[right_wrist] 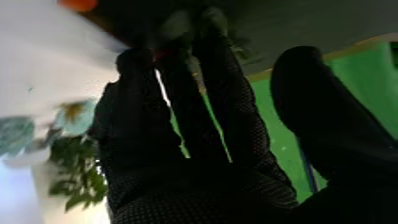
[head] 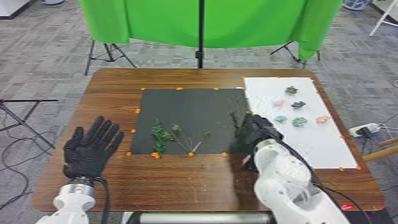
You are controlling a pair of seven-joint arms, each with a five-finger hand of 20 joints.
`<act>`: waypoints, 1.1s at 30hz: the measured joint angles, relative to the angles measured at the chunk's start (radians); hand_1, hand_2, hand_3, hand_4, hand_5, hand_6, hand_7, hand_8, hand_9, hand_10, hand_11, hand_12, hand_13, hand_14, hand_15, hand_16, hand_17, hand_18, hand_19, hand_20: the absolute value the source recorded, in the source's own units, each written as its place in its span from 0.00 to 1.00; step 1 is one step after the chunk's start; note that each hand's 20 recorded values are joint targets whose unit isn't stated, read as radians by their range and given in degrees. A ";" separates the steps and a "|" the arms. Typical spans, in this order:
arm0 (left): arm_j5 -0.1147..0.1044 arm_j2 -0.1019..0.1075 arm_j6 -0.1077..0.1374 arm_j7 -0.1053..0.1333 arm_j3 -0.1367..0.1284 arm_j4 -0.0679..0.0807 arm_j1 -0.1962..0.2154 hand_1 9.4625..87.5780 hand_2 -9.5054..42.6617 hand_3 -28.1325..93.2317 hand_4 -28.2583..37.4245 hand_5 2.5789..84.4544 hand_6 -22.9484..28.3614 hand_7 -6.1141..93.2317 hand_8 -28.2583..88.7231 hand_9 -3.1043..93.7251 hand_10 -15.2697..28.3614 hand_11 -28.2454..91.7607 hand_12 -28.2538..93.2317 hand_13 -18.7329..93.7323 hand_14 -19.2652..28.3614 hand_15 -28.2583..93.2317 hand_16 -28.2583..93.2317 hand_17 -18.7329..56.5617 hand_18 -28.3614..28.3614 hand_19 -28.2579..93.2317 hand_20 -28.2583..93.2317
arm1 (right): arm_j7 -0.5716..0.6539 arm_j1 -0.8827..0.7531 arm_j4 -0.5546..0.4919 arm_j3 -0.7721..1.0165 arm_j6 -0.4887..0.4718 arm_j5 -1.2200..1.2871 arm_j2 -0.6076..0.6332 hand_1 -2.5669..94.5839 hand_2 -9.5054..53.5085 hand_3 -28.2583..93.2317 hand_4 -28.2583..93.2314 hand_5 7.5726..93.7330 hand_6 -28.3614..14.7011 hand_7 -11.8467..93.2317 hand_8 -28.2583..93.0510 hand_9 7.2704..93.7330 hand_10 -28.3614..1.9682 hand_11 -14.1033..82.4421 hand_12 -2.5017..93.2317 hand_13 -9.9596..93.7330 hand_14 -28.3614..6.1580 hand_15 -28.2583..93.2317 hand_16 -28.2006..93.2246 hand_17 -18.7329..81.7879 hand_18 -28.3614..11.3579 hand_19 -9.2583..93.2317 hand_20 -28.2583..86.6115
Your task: Arrange flowers
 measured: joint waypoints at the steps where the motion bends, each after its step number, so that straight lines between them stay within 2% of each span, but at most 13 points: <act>1: 0.001 0.000 0.000 -0.001 0.000 0.000 0.000 0.24 0.45 0.87 0.00 0.55 0.66 0.16 0.17 0.45 0.72 0.39 0.31 0.43 0.77 0.56 0.17 0.15 0.79 0.56 0.35 | -0.008 -0.001 -0.003 0.000 -0.004 0.005 0.000 0.39 0.17 0.93 0.03 0.74 0.45 0.19 0.13 0.61 0.28 0.27 0.15 0.52 0.23 0.69 0.31 0.43 0.04 0.95 0.58; 5: 0.006 -0.003 0.001 -0.007 -0.001 0.001 -0.002 0.24 0.45 0.87 0.00 0.55 0.66 0.16 0.17 0.45 0.72 0.39 0.31 0.43 0.77 0.56 0.17 0.15 0.79 0.56 0.35 | -0.019 -0.011 -0.027 -0.008 -0.026 0.018 0.001 0.38 0.17 0.93 0.04 0.74 0.40 0.18 0.13 0.61 0.20 0.28 0.16 0.53 0.22 0.70 0.32 0.44 0.03 0.94 0.57; 11: 0.009 -0.003 0.002 -0.008 -0.001 0.003 -0.005 0.24 0.45 0.87 0.00 0.55 0.66 0.15 0.17 0.45 0.72 0.40 0.31 0.43 0.77 0.56 0.17 0.15 0.79 0.56 0.35 | 0.000 -0.025 -0.067 -0.038 -0.046 0.051 0.001 0.37 0.17 0.93 0.04 0.74 0.40 0.19 0.13 0.61 0.18 0.28 0.16 0.53 0.21 0.71 0.32 0.44 0.03 0.95 0.57; 18: 0.007 0.000 0.005 -0.006 -0.001 0.003 -0.006 0.24 0.45 0.87 0.00 0.55 0.66 0.15 0.17 0.45 0.72 0.39 0.31 0.43 0.77 0.56 0.17 0.15 0.79 0.56 0.35 | 0.000 -0.051 -0.099 -0.056 -0.052 0.060 -0.003 0.36 0.17 0.93 0.04 0.72 0.43 0.19 0.14 0.60 0.17 0.29 0.17 0.53 0.21 0.72 0.32 0.44 0.03 0.95 0.57; 22: 0.008 -0.001 0.007 -0.007 -0.001 0.003 -0.005 0.24 0.45 0.87 0.00 0.55 0.66 0.15 0.17 0.45 0.72 0.39 0.31 0.43 0.77 0.56 0.17 0.15 0.79 0.56 0.35 | -0.001 -0.052 -0.100 -0.064 -0.051 0.062 -0.010 0.34 0.19 0.93 0.04 0.70 0.46 0.20 0.14 0.55 0.15 0.28 0.17 0.50 0.18 0.72 0.32 0.44 0.03 0.94 0.56; 26: 0.008 -0.002 0.007 -0.008 0.000 0.003 -0.006 0.24 0.45 0.87 0.00 0.55 0.66 0.15 0.17 0.45 0.72 0.39 0.31 0.43 0.77 0.56 0.17 0.15 0.79 0.56 0.35 | 0.000 -0.053 -0.102 -0.069 -0.050 0.063 -0.011 0.34 0.19 0.93 0.04 0.71 0.48 0.20 0.14 0.54 0.14 0.28 0.16 0.50 0.18 0.72 0.31 0.44 0.03 0.94 0.55; 29: 0.008 -0.002 0.009 -0.007 0.000 0.003 -0.005 0.24 0.45 0.87 0.00 0.55 0.66 0.16 0.17 0.45 0.72 0.39 0.31 0.43 0.77 0.56 0.17 0.15 0.79 0.56 0.35 | 0.000 -0.059 -0.102 -0.070 -0.029 0.061 -0.010 0.33 0.19 0.93 0.04 0.71 0.50 0.21 0.14 0.55 0.14 0.28 0.16 0.50 0.17 0.72 0.31 0.44 0.02 0.95 0.55; 33: 0.007 -0.002 0.015 -0.004 -0.001 0.003 -0.005 0.24 0.45 0.87 0.00 0.55 0.66 0.16 0.17 0.45 0.72 0.40 0.31 0.43 0.77 0.56 0.17 0.15 0.79 0.56 0.35 | 0.002 -0.070 -0.091 -0.078 0.054 0.055 -0.007 0.33 0.19 0.93 0.04 0.72 0.50 0.21 0.14 0.55 0.14 0.28 0.16 0.50 0.17 0.73 0.31 0.44 0.03 0.95 0.54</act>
